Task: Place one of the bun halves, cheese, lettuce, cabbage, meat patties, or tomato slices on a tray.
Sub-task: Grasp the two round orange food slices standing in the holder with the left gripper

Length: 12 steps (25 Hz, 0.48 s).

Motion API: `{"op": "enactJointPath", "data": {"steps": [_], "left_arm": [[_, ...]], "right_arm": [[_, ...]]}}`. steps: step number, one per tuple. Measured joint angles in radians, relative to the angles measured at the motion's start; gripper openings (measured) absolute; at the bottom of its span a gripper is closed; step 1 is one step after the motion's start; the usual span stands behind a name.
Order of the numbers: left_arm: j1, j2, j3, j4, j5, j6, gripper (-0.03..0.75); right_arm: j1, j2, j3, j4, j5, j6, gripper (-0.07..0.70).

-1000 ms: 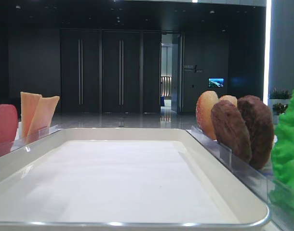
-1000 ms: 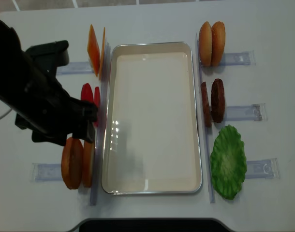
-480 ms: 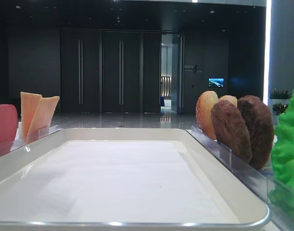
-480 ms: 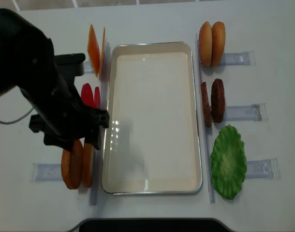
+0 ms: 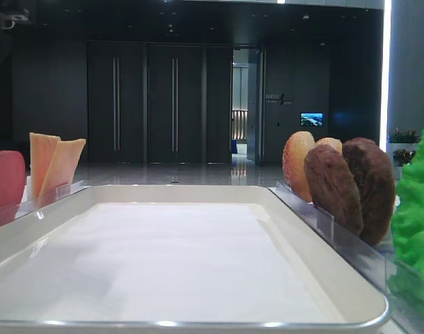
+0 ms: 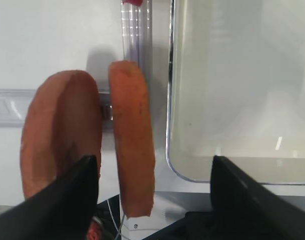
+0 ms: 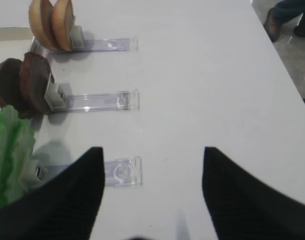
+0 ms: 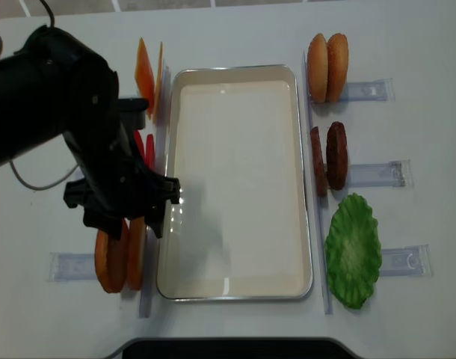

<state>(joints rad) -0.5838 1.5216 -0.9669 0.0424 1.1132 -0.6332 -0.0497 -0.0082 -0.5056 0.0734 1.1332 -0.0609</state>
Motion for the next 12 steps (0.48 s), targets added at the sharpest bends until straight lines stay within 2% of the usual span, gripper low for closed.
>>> {"op": "enactJointPath", "data": {"steps": [12], "left_arm": [[0.0, 0.066, -0.002, 0.012, -0.005, 0.0, 0.534]], "right_arm": [[0.0, 0.0, 0.0, 0.0, 0.0, 0.0, 0.412]]}}
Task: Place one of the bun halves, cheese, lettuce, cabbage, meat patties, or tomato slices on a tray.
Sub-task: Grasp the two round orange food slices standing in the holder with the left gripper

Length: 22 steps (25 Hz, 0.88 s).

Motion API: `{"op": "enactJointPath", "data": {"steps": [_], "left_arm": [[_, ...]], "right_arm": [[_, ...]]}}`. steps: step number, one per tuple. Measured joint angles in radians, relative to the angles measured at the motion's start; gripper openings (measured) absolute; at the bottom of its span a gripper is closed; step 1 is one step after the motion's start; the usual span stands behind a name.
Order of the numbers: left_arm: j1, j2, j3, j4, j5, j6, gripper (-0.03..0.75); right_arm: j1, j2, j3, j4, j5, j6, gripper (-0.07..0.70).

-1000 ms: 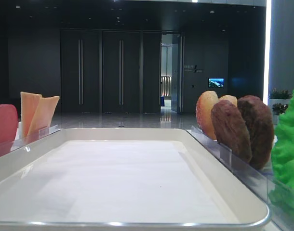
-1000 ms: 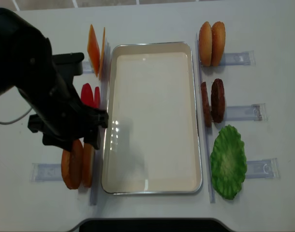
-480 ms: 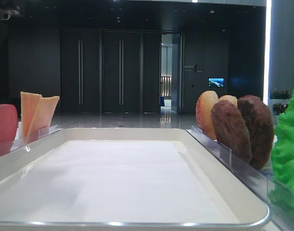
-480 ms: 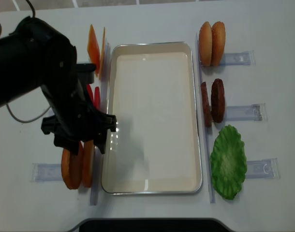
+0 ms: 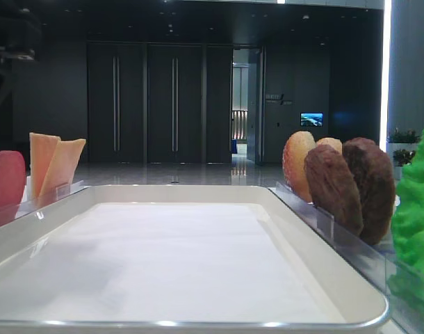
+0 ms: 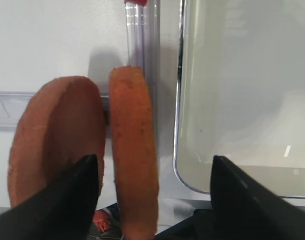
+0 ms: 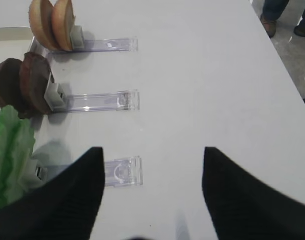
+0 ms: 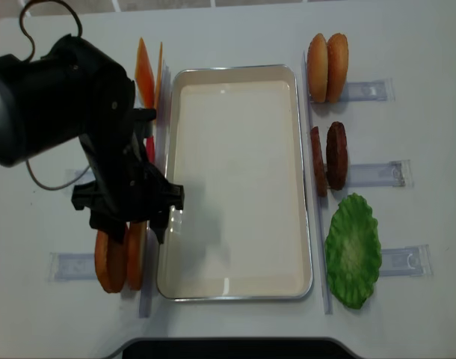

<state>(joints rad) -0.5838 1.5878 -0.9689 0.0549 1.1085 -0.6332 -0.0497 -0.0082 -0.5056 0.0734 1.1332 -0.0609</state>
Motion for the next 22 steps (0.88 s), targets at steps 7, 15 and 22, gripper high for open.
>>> {"op": "enactJointPath", "data": {"steps": [7, 15, 22], "left_arm": [[0.0, 0.014, 0.0, 0.004, 0.0, 0.0, 0.451], [0.0, 0.014, -0.001, 0.027, 0.006, 0.0, 0.194], [0.0, 0.015, -0.001, 0.038, 0.024, 0.0, 0.149]], "right_arm": [[0.0, 0.0, 0.0, 0.0, 0.0, 0.0, 0.412], [0.0, 0.0, 0.0, 0.0, 0.0, 0.0, 0.412], [0.0, 0.0, 0.0, 0.0, 0.0, 0.0, 0.412]]}}
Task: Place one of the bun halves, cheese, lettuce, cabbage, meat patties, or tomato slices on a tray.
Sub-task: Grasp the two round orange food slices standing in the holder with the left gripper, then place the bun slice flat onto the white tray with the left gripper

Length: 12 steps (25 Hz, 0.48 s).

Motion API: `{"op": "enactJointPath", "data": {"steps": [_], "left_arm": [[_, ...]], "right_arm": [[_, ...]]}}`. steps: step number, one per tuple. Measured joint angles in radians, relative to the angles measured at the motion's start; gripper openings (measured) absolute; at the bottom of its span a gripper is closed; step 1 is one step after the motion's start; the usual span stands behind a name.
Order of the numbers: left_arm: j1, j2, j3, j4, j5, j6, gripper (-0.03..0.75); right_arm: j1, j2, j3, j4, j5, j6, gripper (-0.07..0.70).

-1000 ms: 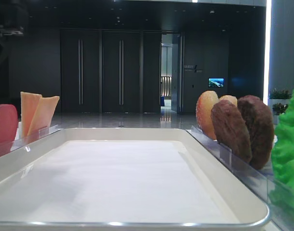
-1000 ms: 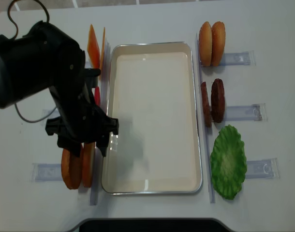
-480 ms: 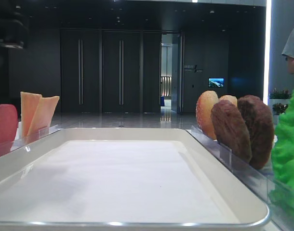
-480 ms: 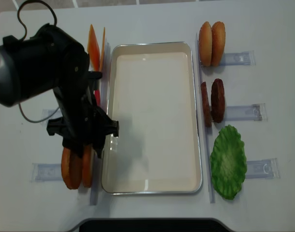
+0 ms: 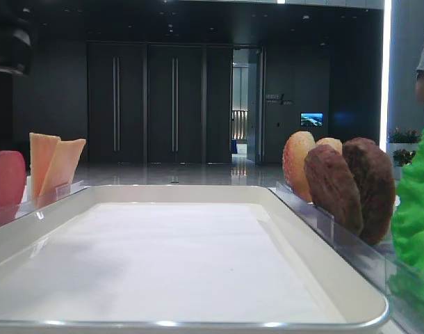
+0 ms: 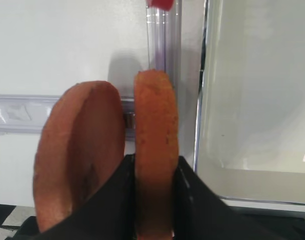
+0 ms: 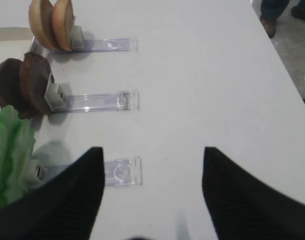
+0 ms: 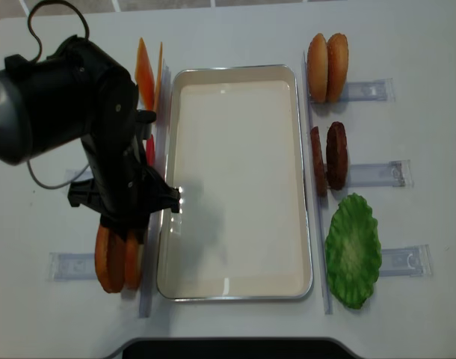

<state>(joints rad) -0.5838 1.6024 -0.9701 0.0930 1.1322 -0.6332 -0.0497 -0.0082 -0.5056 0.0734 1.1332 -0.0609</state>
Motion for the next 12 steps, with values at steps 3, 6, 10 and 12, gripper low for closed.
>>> {"op": "enactJointPath", "data": {"steps": [3, 6, 10, 12], "left_arm": [[0.0, -0.001, 0.0, -0.001, 0.014, 0.005, 0.146], [0.0, -0.033, -0.008, -0.015, 0.027, 0.01, 0.145], [0.0, -0.141, -0.034, -0.045, 0.014, 0.016, 0.144], [0.0, -0.204, -0.039, -0.073, -0.017, 0.019, 0.144]], "right_arm": [[0.0, 0.0, 0.0, 0.0, 0.0, 0.0, 0.412], [0.0, 0.0, 0.0, 0.0, 0.0, 0.0, 0.412], [0.0, 0.0, 0.0, 0.0, 0.0, 0.0, 0.412], [0.0, 0.0, 0.0, 0.0, 0.0, 0.0, 0.412]]}}
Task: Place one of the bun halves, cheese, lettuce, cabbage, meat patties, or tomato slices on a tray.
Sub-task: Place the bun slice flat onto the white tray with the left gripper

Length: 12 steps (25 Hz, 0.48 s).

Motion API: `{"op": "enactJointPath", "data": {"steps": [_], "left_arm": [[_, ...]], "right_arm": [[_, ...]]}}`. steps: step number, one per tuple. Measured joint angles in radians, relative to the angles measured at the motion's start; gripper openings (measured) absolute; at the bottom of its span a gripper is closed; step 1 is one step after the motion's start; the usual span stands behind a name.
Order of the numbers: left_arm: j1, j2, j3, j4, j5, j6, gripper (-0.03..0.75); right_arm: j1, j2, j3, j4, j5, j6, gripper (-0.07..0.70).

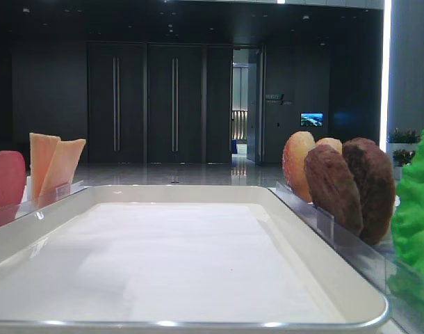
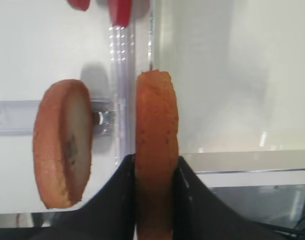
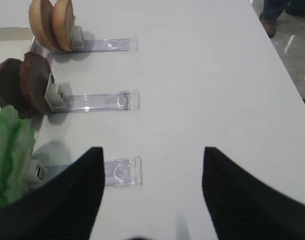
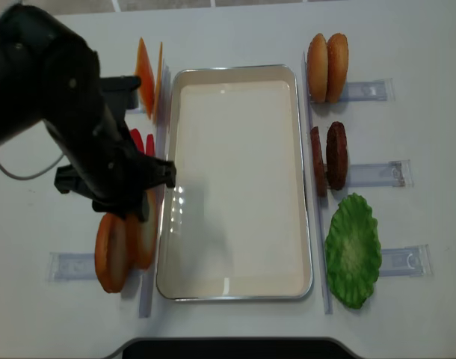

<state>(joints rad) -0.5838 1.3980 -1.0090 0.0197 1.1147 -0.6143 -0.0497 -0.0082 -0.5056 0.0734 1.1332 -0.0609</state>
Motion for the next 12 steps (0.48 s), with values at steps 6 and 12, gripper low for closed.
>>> {"op": "enactJointPath", "data": {"steps": [6, 12], "left_arm": [[0.0, -0.102, 0.023, -0.168, -0.153, 0.126, 0.142], [0.004, -0.107, 0.14, -0.41, -0.374, 0.347, 0.141]], "right_arm": [[0.0, 0.0, 0.0, 0.0, 0.0, 0.0, 0.412], [0.0, 0.0, 0.0, 0.0, 0.0, 0.0, 0.412]]}}
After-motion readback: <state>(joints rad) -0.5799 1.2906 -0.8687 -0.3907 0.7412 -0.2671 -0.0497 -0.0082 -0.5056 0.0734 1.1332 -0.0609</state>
